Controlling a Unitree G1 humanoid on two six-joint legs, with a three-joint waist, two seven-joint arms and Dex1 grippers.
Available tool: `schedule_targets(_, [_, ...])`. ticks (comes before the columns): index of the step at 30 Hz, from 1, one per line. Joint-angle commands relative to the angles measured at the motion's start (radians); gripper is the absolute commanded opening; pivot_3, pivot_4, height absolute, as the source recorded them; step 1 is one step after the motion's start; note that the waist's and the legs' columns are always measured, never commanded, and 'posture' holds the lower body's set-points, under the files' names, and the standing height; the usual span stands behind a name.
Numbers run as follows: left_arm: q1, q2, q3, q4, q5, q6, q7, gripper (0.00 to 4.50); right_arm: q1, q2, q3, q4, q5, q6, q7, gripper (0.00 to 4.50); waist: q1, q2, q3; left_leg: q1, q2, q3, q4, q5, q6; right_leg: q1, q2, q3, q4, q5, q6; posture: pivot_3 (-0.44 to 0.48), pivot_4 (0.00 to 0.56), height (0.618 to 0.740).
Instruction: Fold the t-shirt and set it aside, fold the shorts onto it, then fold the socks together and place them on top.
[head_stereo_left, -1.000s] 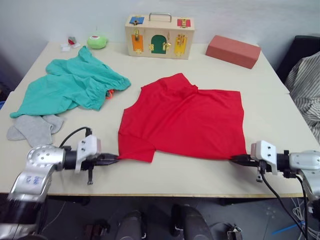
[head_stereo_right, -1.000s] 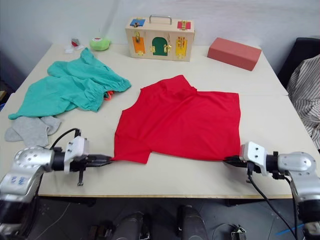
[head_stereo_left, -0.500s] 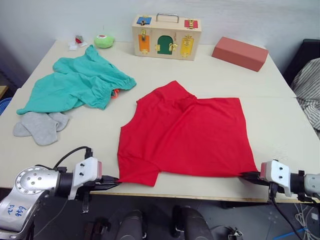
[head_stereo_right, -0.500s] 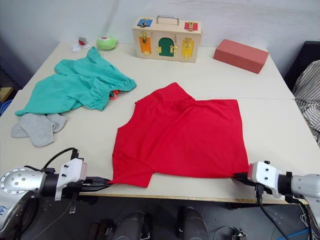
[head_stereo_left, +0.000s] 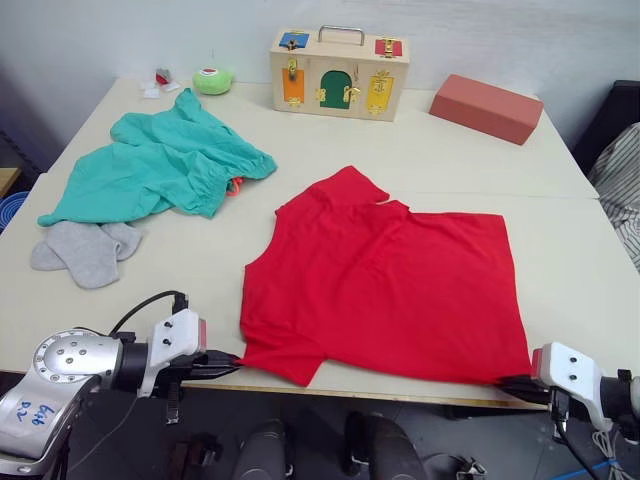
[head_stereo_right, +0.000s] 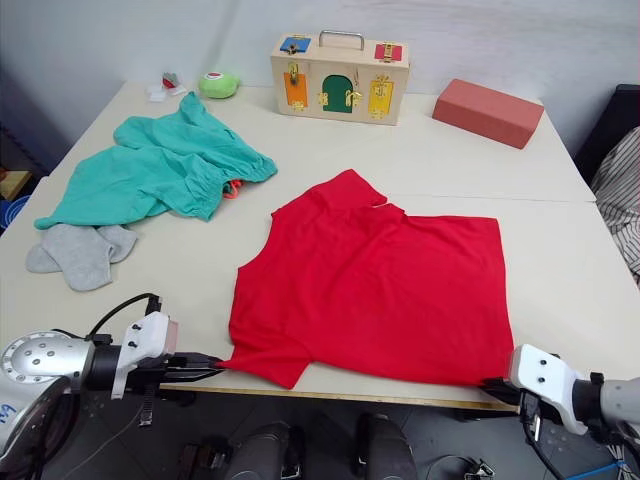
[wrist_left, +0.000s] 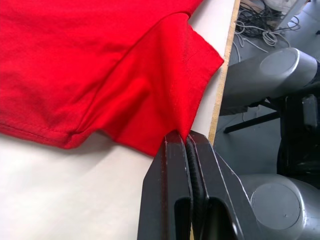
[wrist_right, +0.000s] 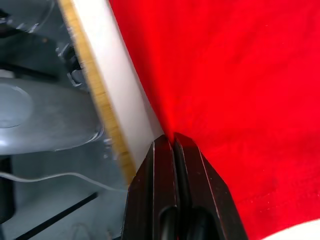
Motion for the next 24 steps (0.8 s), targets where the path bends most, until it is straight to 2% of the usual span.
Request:
schedule_targets(1, [-0.031, 0.024, 0.003, -0.014, -0.022, 0.006, -0.017, 0.02, 0.028, 0.029, -0.023, 0.000, 0.028, 0.009, 0.014, 0.00, 0.001, 0.000, 0.000, 0.000, 0.000, 0.000, 0.000, 0.000, 0.000, 0.000, 0.000, 0.000, 0.000, 0.000, 0.000, 0.000, 0.150, 0.740])
schedule_targets(3, [-0.070, 0.032, 0.013, 0.004, -0.049, 0.031, -0.031, 0.02, 0.030, 0.035, -0.038, 0.010, 0.064, 0.006, 0.044, 0.00, 0.000, 0.000, 0.000, 0.000, 0.000, 0.000, 0.000, 0.000, 0.000, 0.000, 0.000, 0.000, 0.000, 0.000, 0.000, 0.000, 0.150, 0.740])
schedule_targets(6, [-0.214, 0.071, 0.014, 0.084, -0.110, 0.099, -0.081, 0.02, 0.007, 0.014, -0.079, 0.051, 0.149, 0.053, 0.119, 0.00, 0.002, 0.000, 0.000, 0.000, 0.000, 0.000, 0.000, 0.001, 0.001, 0.000, 0.001, 0.000, 0.001, 0.000, 0.000, 0.000, 0.150, 0.740])
schedule_targets(11, [-0.382, 0.096, -0.077, 0.179, -0.101, 0.118, -0.157, 0.02, -0.051, -0.034, -0.095, 0.074, 0.219, 0.168, 0.186, 0.00, -0.007, 0.002, 0.000, 0.000, 0.000, 0.001, 0.001, 0.003, 0.004, 0.000, 0.001, 0.001, 0.002, 0.000, 0.000, 0.000, 0.150, 0.740])
schedule_targets(17, [-0.643, 0.049, -0.215, 0.377, -0.055, 0.145, -0.220, 0.02, -0.198, -0.089, -0.039, 0.204, 0.214, 0.223, 0.237, 0.00, -0.004, 0.002, 0.001, -0.001, 0.002, 0.002, 0.003, 0.005, -0.002, -0.001, 0.006, 0.002, 0.002, 0.000, 0.000, 0.000, 0.150, 0.740])
schedule_targets(24, [-0.746, -0.033, -0.309, 0.546, 0.027, 0.089, -0.249, 0.02, -0.382, -0.055, 0.098, 0.307, 0.176, 0.230, 0.220, 0.00, -0.007, 0.001, 0.001, -0.002, 0.006, 0.005, 0.005, 0.006, -0.005, -0.003, 0.012, 0.004, 0.003, 0.000, 0.000, 0.000, 0.150, 0.740])
